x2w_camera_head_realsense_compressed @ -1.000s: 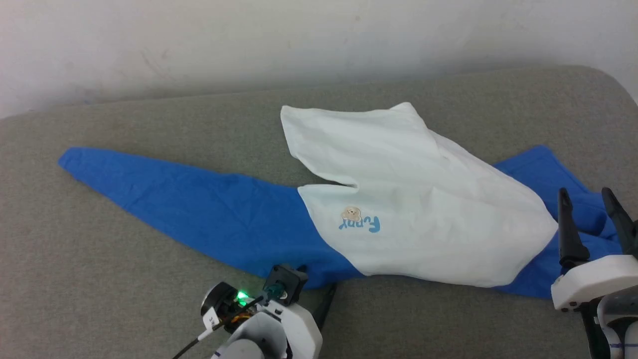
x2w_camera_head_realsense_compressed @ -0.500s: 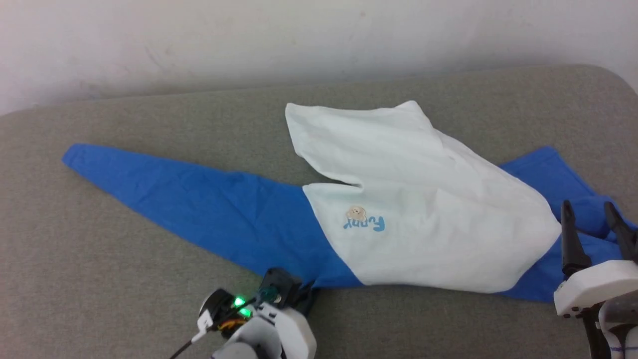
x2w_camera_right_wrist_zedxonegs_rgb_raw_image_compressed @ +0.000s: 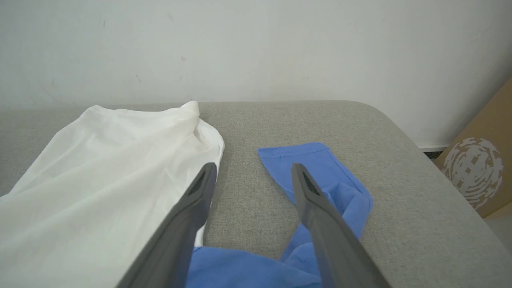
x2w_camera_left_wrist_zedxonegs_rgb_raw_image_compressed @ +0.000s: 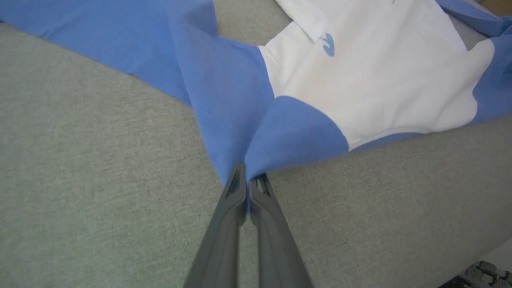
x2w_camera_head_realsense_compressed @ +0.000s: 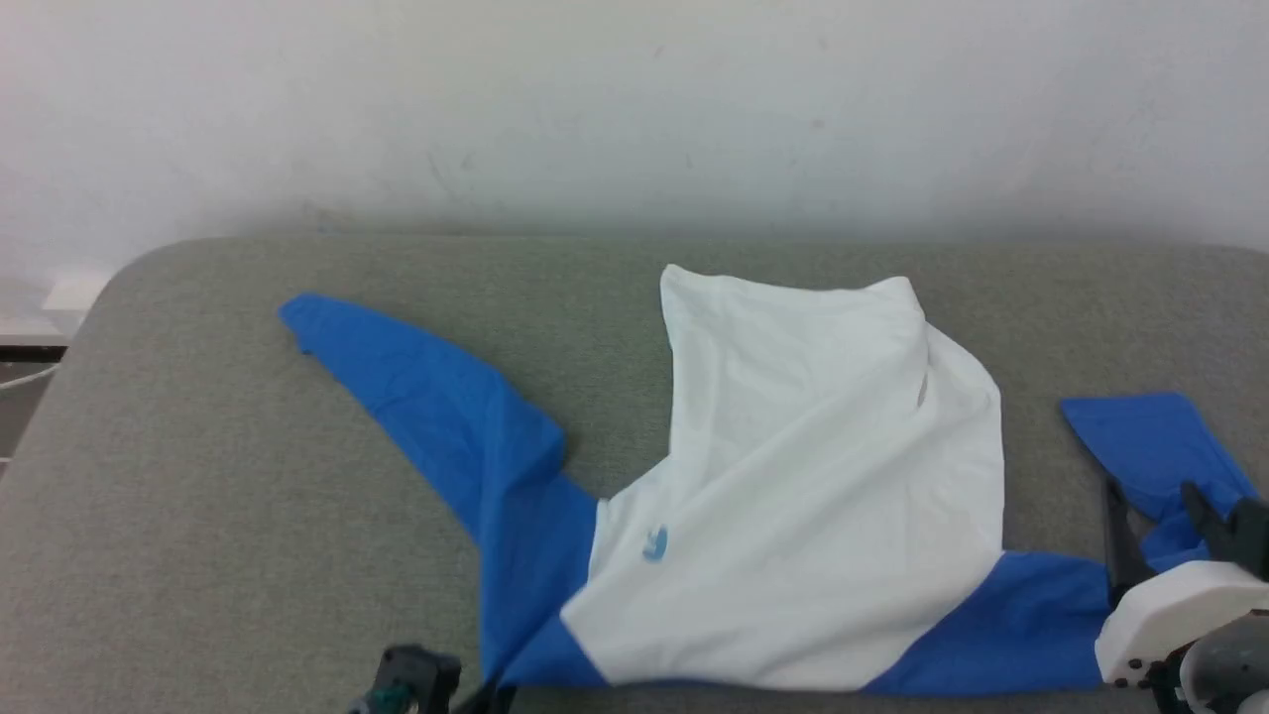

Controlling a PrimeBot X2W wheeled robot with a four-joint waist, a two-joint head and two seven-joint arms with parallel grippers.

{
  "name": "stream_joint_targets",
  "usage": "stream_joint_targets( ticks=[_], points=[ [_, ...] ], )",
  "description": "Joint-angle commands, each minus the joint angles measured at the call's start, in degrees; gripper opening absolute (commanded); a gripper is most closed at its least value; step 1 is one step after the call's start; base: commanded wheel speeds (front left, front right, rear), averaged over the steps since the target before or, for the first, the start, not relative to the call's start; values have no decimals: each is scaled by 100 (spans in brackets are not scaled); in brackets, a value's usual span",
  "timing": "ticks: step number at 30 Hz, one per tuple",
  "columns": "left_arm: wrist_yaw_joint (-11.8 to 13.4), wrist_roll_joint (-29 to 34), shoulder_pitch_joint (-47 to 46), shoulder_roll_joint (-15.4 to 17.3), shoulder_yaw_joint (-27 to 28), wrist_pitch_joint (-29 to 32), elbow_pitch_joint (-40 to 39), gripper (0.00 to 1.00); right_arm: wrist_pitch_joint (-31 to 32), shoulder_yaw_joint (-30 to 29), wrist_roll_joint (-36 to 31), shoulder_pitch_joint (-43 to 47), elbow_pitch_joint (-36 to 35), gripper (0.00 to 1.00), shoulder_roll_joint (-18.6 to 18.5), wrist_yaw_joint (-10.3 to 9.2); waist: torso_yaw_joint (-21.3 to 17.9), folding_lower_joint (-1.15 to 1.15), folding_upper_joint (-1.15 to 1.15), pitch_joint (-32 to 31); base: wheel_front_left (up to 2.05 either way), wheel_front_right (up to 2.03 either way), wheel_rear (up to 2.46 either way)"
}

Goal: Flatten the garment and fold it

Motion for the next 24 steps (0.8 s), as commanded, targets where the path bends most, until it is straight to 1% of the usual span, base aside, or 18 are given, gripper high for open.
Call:
stream_joint_targets(
  ticks=[1, 5, 8, 9, 10, 14, 17, 22, 24],
  points=[
    [35, -111, 252, 97, 28, 193, -71, 0, 90, 26, 36, 89, 51, 100, 18, -12, 213, 0, -1, -171, 0, 0, 0],
    [-5, -333, 689, 269, -91, 918, -164, 0, 383, 62, 36, 163, 172, 100, 18, -12, 342, 0, -1, -183, 0, 0, 0],
    [-21, -428, 721, 207, -142, 1008, -282, 0, 560, 126, 12, 168, 205, 100, 10, -12, 428, 0, -1, -175, 0, 0, 0],
    [-13, -424, 679, 160, -141, 925, -326, 20, 623, 167, 10, 146, 201, 100, -18, -12, 456, 0, -1, -160, 0, 0, 0],
    [8, -388, 606, 110, -127, 782, -371, 100, 684, 212, 20, 108, 183, 100, -54, -12, 485, 0, -1, -135, 0, 0, 0],
    [-7, -229, 214, -104, -111, 90, -503, 100, 1043, 476, 167, -150, 67, 100, -321, -12, 632, 0, -1, 8, 0, 0, 0],
    [-82, -95, -152, -256, -79, -643, -551, 100, 1483, 742, 419, -444, -56, 100, -600, -12, 774, 0, -1, 168, 0, 0, 0],
    [7, 133, -653, -543, 72, -1914, -404, 100, 2403, 1469, 855, -1056, -137, 100, -1277, -12, 1043, 0, -1, 518, 0, 0, 0],
    [49, 226, -799, -640, 92, -2226, -299, 100, 2753, 1780, 1033, -1341, -84, 100, -1527, -12, 1171, 0, -1, 697, 0, 0, 0]
  ],
)
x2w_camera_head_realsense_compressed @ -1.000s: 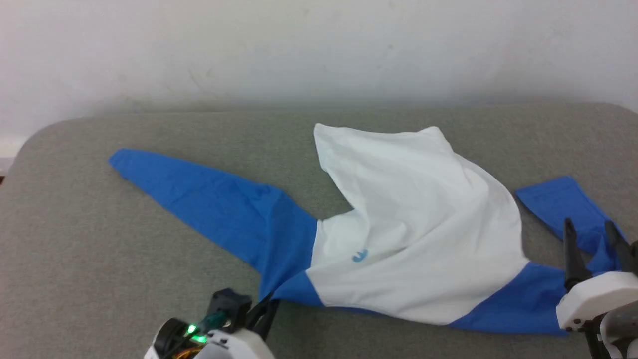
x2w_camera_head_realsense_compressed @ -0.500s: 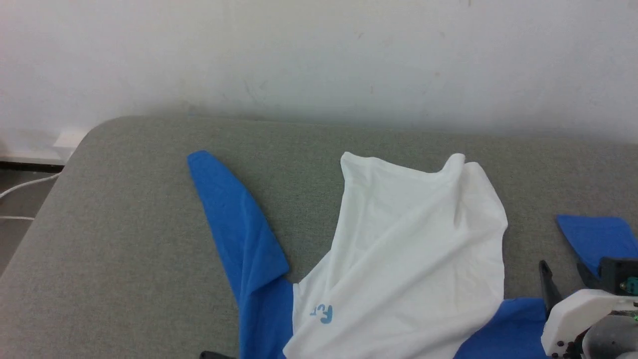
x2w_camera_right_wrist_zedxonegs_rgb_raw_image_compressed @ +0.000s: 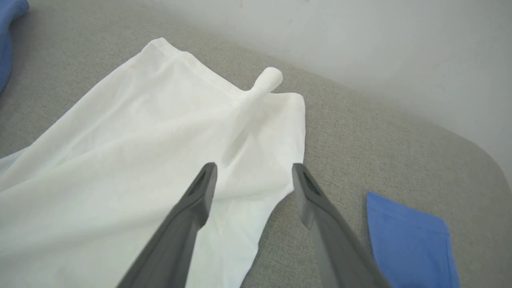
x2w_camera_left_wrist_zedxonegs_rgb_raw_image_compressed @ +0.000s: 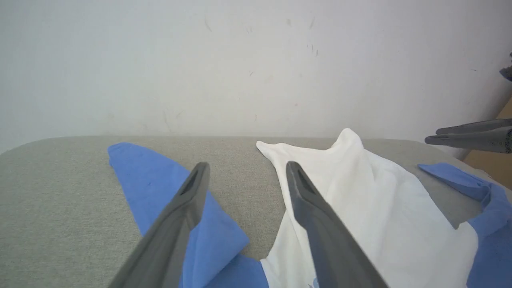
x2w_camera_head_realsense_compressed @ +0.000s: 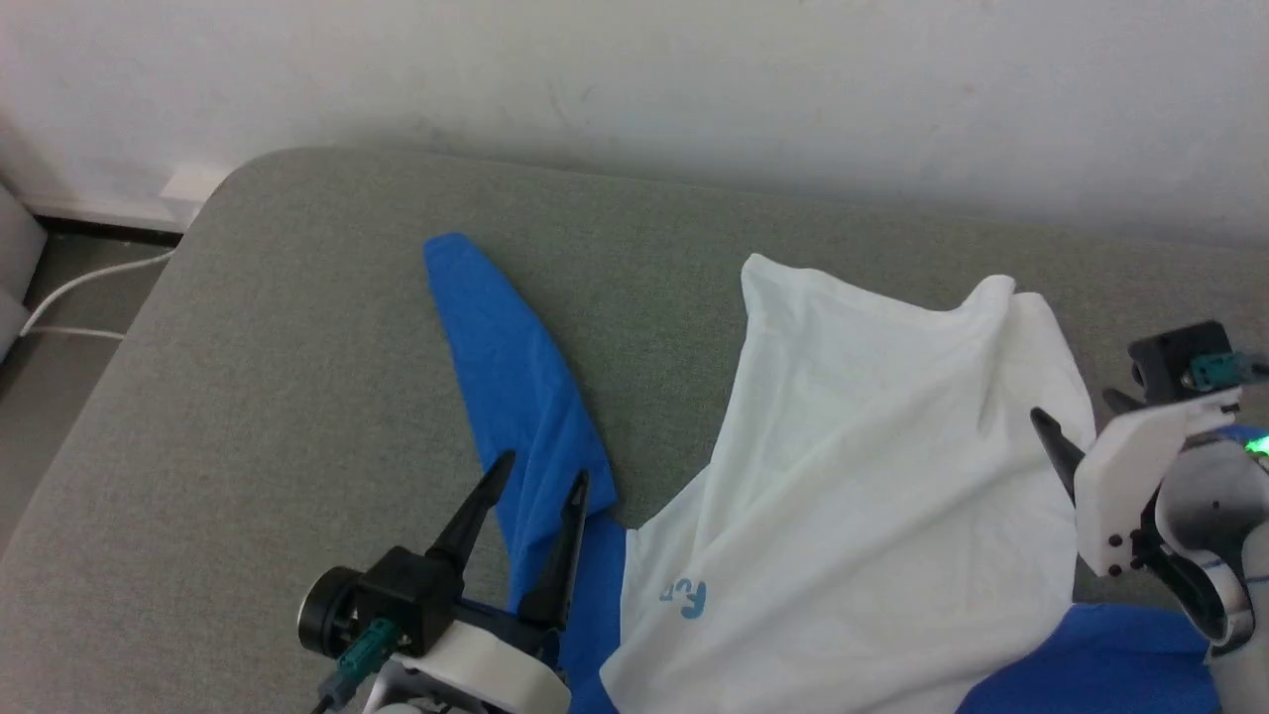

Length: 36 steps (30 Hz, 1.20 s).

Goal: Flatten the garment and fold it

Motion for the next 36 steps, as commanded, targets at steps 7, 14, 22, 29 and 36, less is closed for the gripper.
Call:
stream_joint_targets(
  ticks=[7, 14, 22, 29, 36],
  points=[
    [2, 186, -446, -436, -18, -336, 339, 100, 821, 635, 370, -1055, 880, 100, -641, -12, 871, -1, 0, 865, 0, 0, 0],
    [-86, 244, -544, -684, 68, -345, 314, 100, 1117, 866, 364, -1503, 1942, 100, -969, -12, 1373, -1, 0, 1177, 0, 0, 0],
    [-159, 303, -510, -784, 153, -346, 327, 100, 1305, 1338, 689, -1424, 2450, 0, -1187, -12, 1545, -1, 0, 1259, 0, 0, 0],
    [-207, 365, -536, -817, 201, -346, 376, 100, 418, 1244, 499, -1832, 2461, 0, -1446, -12, 1533, -1, 0, 1215, 0, 0, 0],
    [-235, 309, -621, -829, 125, -346, 271, 100, -725, 821, -331, -2954, 2688, 0, -1596, -12, 1626, -1, 0, 1403, 0, 0, 0]
  ],
)
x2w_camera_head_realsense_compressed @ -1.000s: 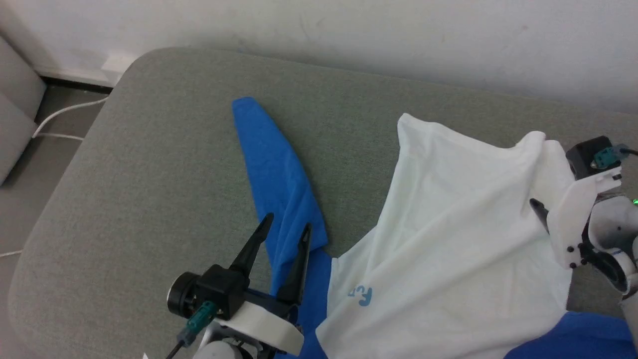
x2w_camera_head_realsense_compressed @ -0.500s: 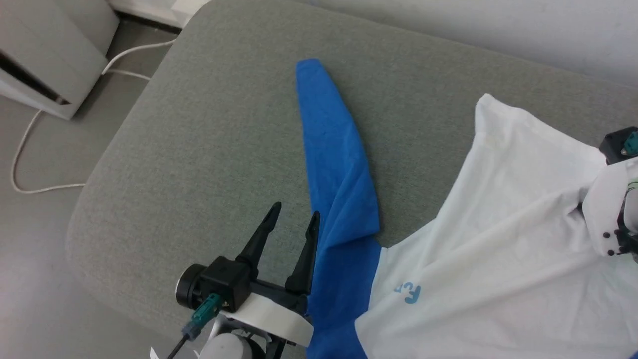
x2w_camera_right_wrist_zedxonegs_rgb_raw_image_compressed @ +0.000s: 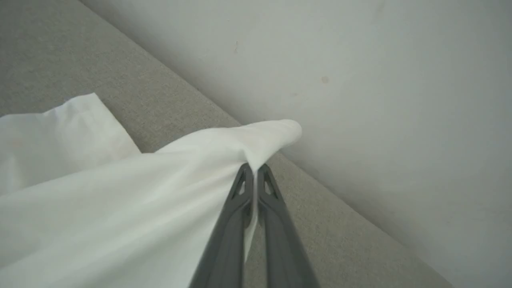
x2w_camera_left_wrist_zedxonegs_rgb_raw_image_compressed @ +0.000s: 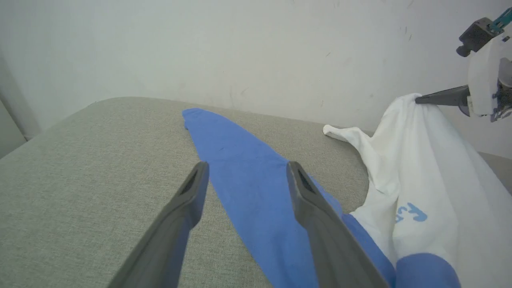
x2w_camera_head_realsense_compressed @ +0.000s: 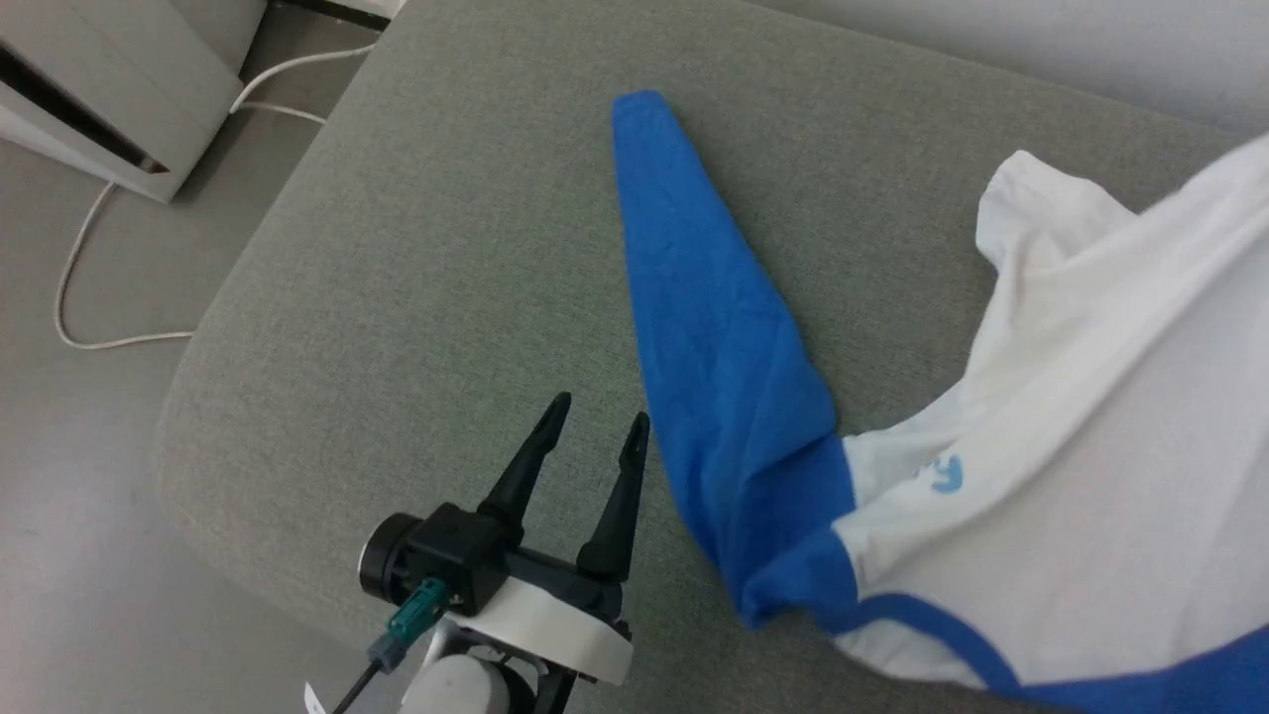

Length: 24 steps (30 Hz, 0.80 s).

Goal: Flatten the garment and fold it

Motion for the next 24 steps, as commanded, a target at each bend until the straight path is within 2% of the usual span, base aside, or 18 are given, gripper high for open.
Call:
stream_joint_targets(
  ticks=[1, 6, 13, 14, 15, 24],
  points=[
    [-37, -24, -121, -32, -35, -27, -41, 100, -145, -71, -157, -220, 59, 0, -47, -13, 64, -1, 0, 117, 0, 0, 0],
    [32, -161, -213, -33, -199, -27, -106, 100, -777, -135, -874, -906, 526, 0, -158, -13, 214, -1, 0, 372, 0, 0, 0],
    [118, -290, -361, -34, -356, -27, -110, 100, -1371, 178, -1525, -1256, 1275, 0, -94, -13, 347, -1, 0, 580, 0, 0, 0],
    [132, -302, -377, -34, -374, -27, -104, 100, -1403, 245, -1489, -1241, 1435, 38, -42, -13, 347, -1, 0, 581, 0, 0, 0],
    [147, -312, -390, -34, -385, -27, -98, 100, -1421, 257, -1407, -1230, 1603, 100, 17, -13, 339, -1, 0, 571, 0, 0, 0],
    [115, -128, -374, -34, -204, -27, 40, 100, -2012, 525, -785, -1156, 2410, 100, 437, -13, -88, -1, 0, 81, 0, 0, 0]
  ],
)
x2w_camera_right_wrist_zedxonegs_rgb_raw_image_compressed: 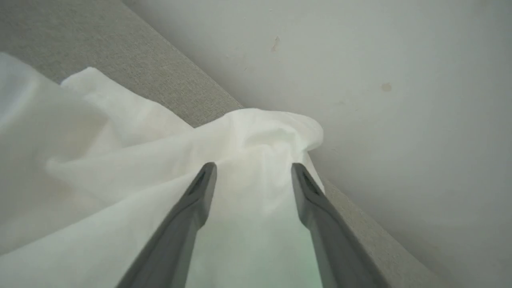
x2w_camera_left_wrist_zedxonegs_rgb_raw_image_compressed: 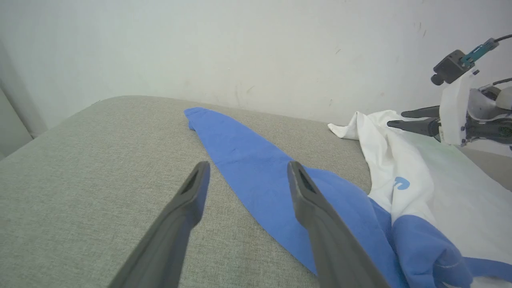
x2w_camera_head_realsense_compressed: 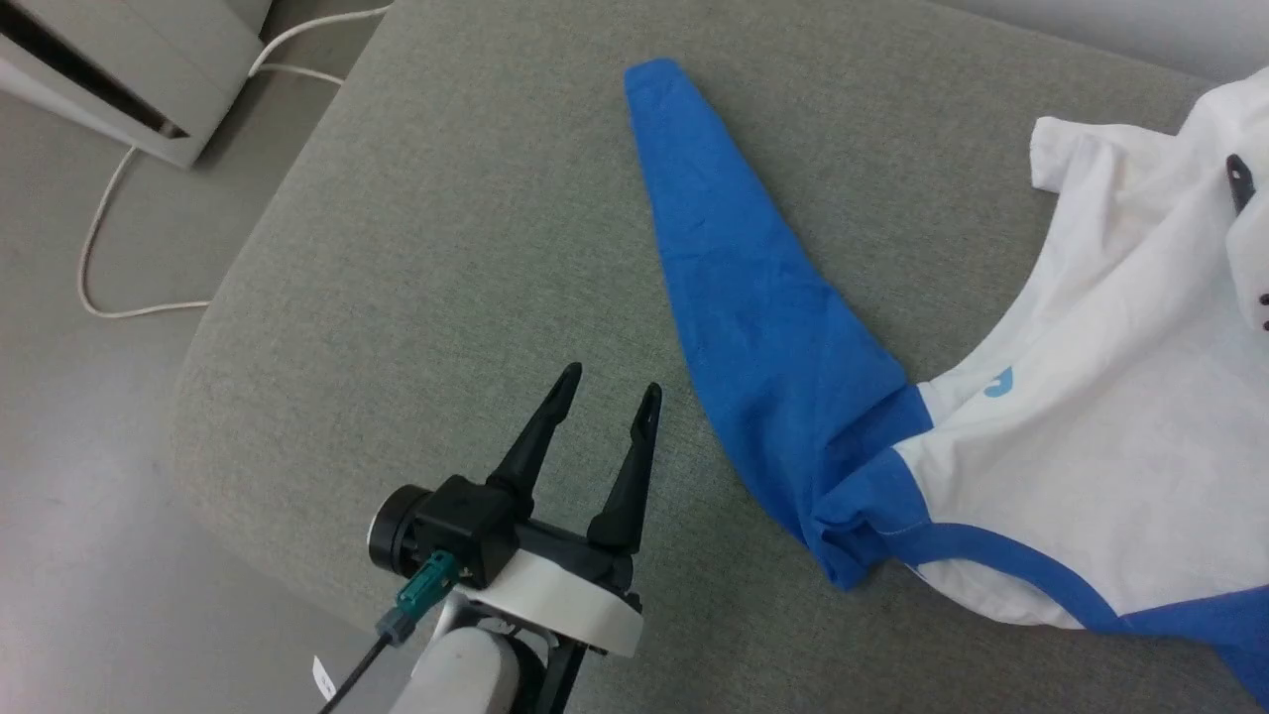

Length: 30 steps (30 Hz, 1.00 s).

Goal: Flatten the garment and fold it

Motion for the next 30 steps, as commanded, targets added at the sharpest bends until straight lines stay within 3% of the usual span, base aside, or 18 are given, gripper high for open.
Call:
stream_joint_targets(
  ticks=[1, 8, 15, 24, 30],
  points=[
    [-56, 91, -22, -27, 63, -27, 39, 100, -141, 23, 130, 20, 43, 100, 59, -12, -354, 0, -1, -355, 0, 0, 0],
    [-183, 247, 177, -6, 464, -27, 126, 100, -947, 83, 875, 242, -55, 100, 380, -12, -1084, 0, -1, -970, 0, 0, 0],
    [-239, 267, 418, 59, 867, -27, 146, 100, -1632, 85, 1514, 976, -710, 100, 422, -12, -1811, 0, -1, -1443, 0, 0, 0],
    [-231, 185, 670, 231, 1330, -27, 272, 100, -1987, -587, 1814, 2753, -2540, 100, 817, -12, -2564, 0, -1, -1681, 0, 0, 0],
    [-183, 100, 604, 393, 1507, 75, 462, 100, -2052, -1427, 1502, 4105, -4101, 100, 1634, -12, -2890, 0, -1, -1694, 0, 0, 0]
  ],
)
